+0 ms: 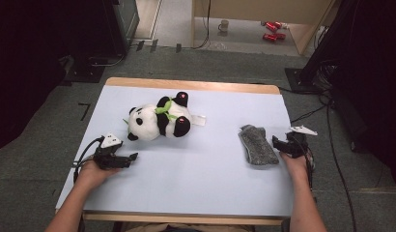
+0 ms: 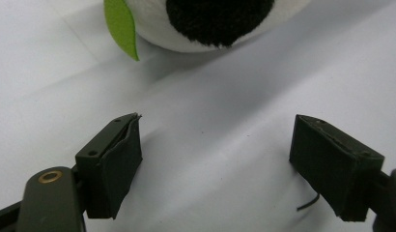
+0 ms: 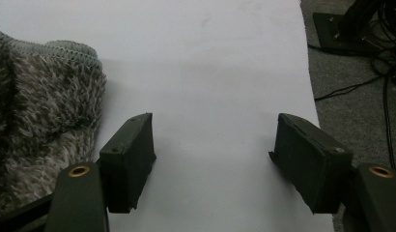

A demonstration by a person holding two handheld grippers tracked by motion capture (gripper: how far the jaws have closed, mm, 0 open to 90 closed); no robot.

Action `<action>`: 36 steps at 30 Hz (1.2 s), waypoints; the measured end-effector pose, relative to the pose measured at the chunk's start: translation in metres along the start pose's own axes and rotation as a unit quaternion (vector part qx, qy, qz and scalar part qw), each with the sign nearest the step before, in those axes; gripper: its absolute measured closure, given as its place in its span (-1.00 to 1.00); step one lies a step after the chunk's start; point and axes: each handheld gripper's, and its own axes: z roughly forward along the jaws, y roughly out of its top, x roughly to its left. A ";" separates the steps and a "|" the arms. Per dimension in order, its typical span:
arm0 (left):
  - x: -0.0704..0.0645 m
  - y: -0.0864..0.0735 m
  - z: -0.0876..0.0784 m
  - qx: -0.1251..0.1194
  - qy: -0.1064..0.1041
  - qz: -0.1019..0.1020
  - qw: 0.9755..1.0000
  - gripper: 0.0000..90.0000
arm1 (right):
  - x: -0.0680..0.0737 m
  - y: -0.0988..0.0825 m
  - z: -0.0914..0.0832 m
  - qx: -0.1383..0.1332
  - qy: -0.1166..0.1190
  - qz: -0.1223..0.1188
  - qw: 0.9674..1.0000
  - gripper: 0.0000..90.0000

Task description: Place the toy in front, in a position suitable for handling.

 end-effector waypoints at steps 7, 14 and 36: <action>0.000 0.000 0.000 0.000 0.000 0.000 1.000 -0.60 | 0.000 0.000 0.000 -0.001 -0.001 -0.002 1.000 -0.33; -0.001 0.002 0.001 0.003 0.008 -0.009 1.000 -0.59 | 0.000 0.000 0.000 0.001 -0.007 0.000 1.000 -0.41; 0.014 0.030 -0.024 -0.025 -0.047 -0.018 0.998 -0.28 | -0.001 0.000 0.001 0.003 -0.009 0.006 1.000 -0.45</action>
